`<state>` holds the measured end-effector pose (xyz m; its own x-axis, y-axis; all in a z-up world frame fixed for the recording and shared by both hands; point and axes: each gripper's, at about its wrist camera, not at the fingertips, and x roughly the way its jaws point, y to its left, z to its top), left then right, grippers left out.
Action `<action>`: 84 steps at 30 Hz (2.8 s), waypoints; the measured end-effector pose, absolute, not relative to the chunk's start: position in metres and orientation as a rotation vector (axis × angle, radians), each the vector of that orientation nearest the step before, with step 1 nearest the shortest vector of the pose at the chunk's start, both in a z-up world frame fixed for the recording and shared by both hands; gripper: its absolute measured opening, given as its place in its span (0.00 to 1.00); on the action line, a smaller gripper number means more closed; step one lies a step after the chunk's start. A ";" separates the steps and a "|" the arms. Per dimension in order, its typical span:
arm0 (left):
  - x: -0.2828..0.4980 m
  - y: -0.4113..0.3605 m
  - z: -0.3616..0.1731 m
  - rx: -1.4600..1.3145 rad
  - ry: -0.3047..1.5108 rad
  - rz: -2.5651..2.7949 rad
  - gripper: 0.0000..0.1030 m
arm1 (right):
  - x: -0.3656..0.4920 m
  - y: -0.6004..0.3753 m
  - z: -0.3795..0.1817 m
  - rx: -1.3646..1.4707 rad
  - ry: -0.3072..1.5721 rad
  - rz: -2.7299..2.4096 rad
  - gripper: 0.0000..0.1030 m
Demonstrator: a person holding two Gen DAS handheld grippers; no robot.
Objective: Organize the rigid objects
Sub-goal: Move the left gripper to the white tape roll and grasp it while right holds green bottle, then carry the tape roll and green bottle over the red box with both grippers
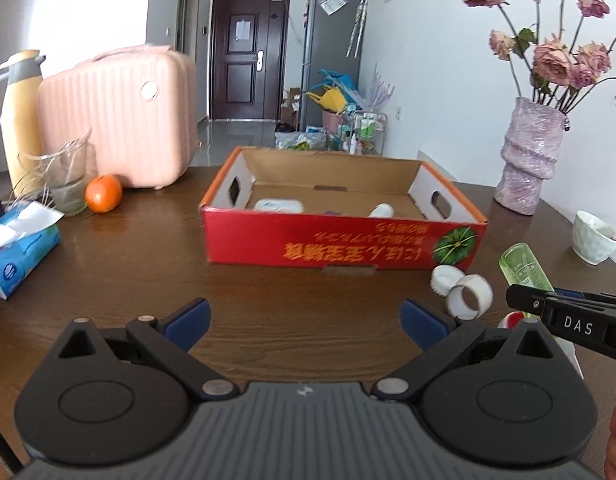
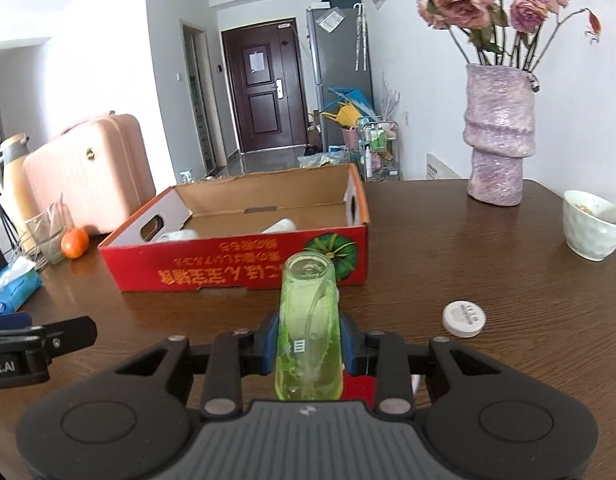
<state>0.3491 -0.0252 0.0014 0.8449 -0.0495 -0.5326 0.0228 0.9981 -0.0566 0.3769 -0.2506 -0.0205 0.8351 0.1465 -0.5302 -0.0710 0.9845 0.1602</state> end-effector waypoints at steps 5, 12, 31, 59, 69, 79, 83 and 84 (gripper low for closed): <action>0.356 -0.054 0.006 -0.005 0.556 -0.064 1.00 | 0.378 -0.268 -0.019 0.153 0.560 0.101 0.29; 0.369 -0.095 0.007 0.082 0.543 -0.084 1.00 | 0.379 -0.289 -0.018 0.186 0.557 0.081 0.29; 0.425 -0.173 -0.028 0.342 0.641 -0.198 1.00 | 0.391 -0.335 -0.029 0.210 0.583 0.022 0.29; 0.443 -0.169 -0.037 0.317 0.676 -0.288 0.42 | 0.402 -0.346 -0.044 0.215 0.612 0.016 0.29; 0.430 -0.149 -0.018 0.248 0.637 -0.259 0.42 | 0.394 -0.331 -0.037 0.217 0.580 0.042 0.29; 0.419 -0.112 -0.001 0.147 0.591 -0.210 0.42 | 0.388 -0.301 -0.029 0.224 0.560 0.080 0.29; 0.416 -0.099 0.005 0.112 0.564 -0.182 0.42 | 0.388 -0.292 -0.027 0.226 0.552 0.091 0.29; 0.415 -0.095 0.007 0.096 0.555 -0.175 0.42 | 0.388 -0.291 -0.026 0.227 0.549 0.093 0.29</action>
